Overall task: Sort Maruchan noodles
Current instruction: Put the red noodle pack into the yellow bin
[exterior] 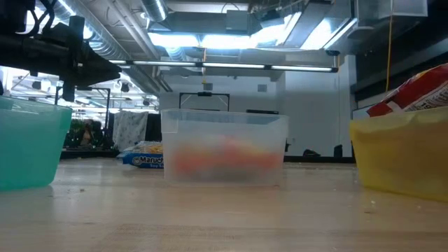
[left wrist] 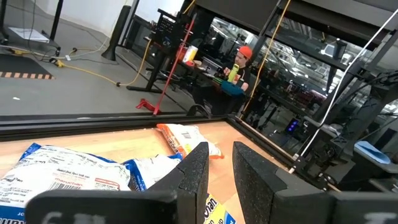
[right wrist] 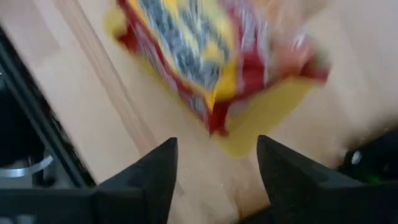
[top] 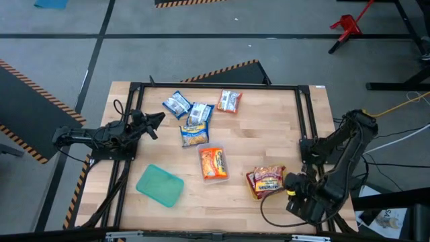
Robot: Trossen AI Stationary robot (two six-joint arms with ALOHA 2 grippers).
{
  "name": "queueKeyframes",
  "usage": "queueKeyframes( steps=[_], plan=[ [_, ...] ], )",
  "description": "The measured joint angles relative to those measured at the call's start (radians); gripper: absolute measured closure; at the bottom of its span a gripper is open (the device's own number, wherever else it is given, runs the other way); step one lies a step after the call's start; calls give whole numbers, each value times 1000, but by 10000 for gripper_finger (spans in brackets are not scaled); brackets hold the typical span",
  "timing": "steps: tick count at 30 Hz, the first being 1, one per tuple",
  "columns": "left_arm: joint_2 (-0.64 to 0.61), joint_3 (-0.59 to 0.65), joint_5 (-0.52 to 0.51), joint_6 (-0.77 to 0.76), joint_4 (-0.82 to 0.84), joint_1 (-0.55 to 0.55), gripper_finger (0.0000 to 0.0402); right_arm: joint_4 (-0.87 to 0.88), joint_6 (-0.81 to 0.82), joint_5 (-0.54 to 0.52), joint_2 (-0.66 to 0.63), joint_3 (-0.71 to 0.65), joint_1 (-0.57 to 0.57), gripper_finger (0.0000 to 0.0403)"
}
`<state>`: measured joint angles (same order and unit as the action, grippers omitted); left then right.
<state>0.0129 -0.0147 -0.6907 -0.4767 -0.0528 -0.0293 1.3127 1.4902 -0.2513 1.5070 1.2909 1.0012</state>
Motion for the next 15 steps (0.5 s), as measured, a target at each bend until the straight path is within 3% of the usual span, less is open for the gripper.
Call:
queueKeyframes(
  steps=[2,7,11,15],
  plan=[
    [0,0,0,0,0,0,335,54,-8,-113,0,47,0,191],
    [0,0,0,0,0,0,335,103,-32,-559,-2,103,-5,190],
    [0,0,0,0,0,0,335,57,-19,-612,-1,26,-23,189],
    [0,0,0,1,0,0,335,-138,10,-641,0,-131,-22,189]
  ],
)
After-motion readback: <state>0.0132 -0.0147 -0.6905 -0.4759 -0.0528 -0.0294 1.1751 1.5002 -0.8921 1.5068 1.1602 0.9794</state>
